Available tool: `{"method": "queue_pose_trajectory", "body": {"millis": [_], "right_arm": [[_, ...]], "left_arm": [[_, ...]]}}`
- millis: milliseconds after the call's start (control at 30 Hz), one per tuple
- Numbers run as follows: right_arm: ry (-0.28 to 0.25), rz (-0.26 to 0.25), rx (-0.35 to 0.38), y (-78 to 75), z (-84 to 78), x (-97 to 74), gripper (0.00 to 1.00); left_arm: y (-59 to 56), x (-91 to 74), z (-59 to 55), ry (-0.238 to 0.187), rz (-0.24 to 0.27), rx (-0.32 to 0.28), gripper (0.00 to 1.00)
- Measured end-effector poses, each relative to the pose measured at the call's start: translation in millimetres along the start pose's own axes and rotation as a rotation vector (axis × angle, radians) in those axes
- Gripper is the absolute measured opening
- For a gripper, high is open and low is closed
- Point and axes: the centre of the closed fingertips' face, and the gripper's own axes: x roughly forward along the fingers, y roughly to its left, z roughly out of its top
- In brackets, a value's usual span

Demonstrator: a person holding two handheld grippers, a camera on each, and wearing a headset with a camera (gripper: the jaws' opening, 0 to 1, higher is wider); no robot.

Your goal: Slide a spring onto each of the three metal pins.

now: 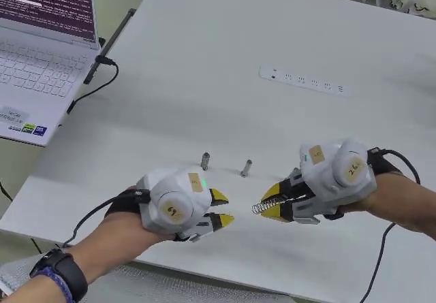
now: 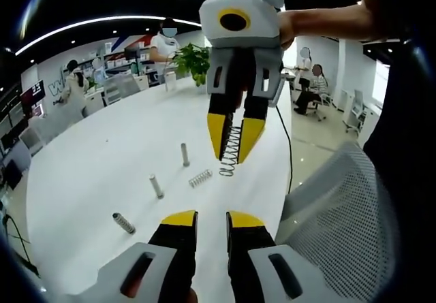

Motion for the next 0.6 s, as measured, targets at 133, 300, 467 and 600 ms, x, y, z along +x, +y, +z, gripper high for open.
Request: {"method": "queue_pose_trajectory", "body": {"millis": [133, 300, 467, 600], "right_arm": [[0.012, -0.019, 0.02, -6.1, -4.9, -2.5, 0.09], [0.024, -0.045, 0.04, -16.4, -10.1, -6.2, 0.09], [0.044, -0.068, 0.051, -26.7, -16.4, -8.6, 0.09], [0.054, -0.083, 0.059, -34.8, -19.3, -12.1, 0.09]], "left_arm": [[8.6, -6.7, -4.6, -0.002, 0.029, -0.031, 0.13], [22.4, -18.5, -7.2, -0.016, 0.08, -0.072, 0.16], [36.8, -29.9, -14.4, -0.014, 0.136, -0.101, 0.2], [44.9, -39.1, -20.1, -0.013, 0.173, -0.129, 0.24]]}}
